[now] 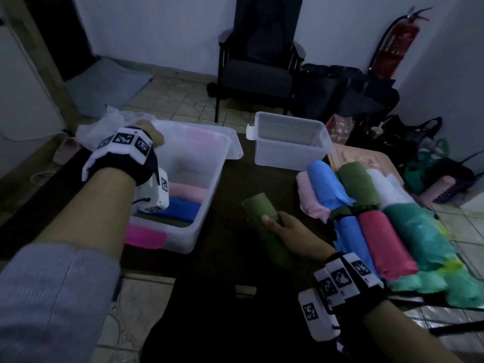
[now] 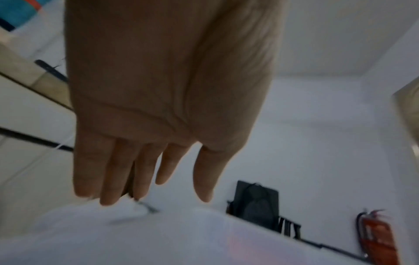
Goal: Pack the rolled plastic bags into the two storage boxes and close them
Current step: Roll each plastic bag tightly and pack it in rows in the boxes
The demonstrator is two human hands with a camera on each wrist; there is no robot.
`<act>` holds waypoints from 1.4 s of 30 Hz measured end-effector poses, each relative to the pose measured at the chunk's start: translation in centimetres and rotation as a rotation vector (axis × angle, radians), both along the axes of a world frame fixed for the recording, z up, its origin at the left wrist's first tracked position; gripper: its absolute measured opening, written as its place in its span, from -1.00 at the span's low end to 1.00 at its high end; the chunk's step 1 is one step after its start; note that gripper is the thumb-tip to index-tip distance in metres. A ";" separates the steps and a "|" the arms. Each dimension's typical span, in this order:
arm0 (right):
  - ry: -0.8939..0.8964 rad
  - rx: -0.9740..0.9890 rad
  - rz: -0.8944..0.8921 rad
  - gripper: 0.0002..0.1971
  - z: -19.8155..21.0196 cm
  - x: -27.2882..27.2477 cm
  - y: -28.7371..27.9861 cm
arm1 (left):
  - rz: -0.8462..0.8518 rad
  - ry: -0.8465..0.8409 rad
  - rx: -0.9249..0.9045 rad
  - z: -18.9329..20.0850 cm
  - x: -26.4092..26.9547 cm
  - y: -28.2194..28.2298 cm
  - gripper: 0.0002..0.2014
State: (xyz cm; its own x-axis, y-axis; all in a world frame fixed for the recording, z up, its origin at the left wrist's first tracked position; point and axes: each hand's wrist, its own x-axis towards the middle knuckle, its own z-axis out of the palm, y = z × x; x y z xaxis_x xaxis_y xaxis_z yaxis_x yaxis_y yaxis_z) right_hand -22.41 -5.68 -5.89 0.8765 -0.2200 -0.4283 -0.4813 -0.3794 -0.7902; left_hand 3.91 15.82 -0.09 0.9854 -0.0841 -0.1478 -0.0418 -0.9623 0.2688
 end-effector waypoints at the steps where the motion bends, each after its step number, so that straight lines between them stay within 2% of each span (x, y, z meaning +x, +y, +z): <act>1: -0.021 0.088 -0.049 -0.55 0.4 0.4 0.3 | -0.021 0.047 0.028 -1.0 0.8 0.6 -0.30; 3: -0.058 0.268 -0.110 -0.62 1.4 1.1 0.8 | -0.043 0.157 0.036 -2.8 2.2 1.6 -0.37; 5: -0.090 0.373 -0.117 -0.74 3.0 2.0 1.3 | -0.045 0.193 0.016 -0.7 -1.5 1.8 -0.43; 8: -0.180 0.426 -0.082 -0.70 5.6 3.9 2.3 | -0.031 0.196 -0.085 0.3 -3.0 2.2 -0.53; 11: -0.387 0.399 -0.060 -0.63 7.7 6.2 4.1 | -0.036 0.141 -0.241 0.9 -4.2 2.1 -0.59; 13: -0.566 0.230 -0.016 -0.64 9.2 8.0 6.0 | -0.067 0.121 -0.339 1.0 -4.8 2.8 -0.59; 15: -0.748 -0.167 0.030 -0.63 10.4 9.8 8.1 | -0.046 0.120 -0.432 0.7 -5.0 3.5 -0.58; 16: -0.794 -0.418 0.053 -0.56 10.8 10.8 9.0 | -0.043 0.108 -0.473 0.7 -5.4 3.8 -0.59; 18: -0.726 -0.871 0.106 -0.41 10.5 12.3 10.5 | -0.033 0.078 -0.535 1.0 -6.5 4.2 -0.62; 19: -0.671 -1.021 0.155 -0.38 10.0 12.8 11.0 | -0.021 0.069 -0.573 1.0 -6.8 4.3 -0.62; 21: -0.580 -1.127 0.235 -0.37 8.5 13.4 11.6 | -0.002 0.047 -0.621 0.9 -7.4 4.7 -0.64; 26: -0.428 -1.118 0.272 -0.47 6.5 14.3 11.9 | -0.004 -0.020 -0.629 1.2 -9.1 5.3 -0.67; 30: -0.323 -0.983 0.271 -0.51 6.0 15.0 11.9 | -0.049 -0.080 -0.618 1.5 -10.0 5.3 -0.65; 35: -0.133 -0.813 0.330 -0.47 5.4 15.7 11.4 | -0.054 -0.135 -0.640 1.7 -10.9 5.0 -0.73; 39: -0.006 -0.726 0.412 -0.45 5.9 16.2 11.1 | -0.045 -0.151 -0.668 1.6 -11.2 5.2 -0.71; 42: 0.078 -0.695 0.380 -0.35 5.7 16.5 11.1 | -0.057 -0.155 -0.649 1.6 -11.2 5.1 -0.71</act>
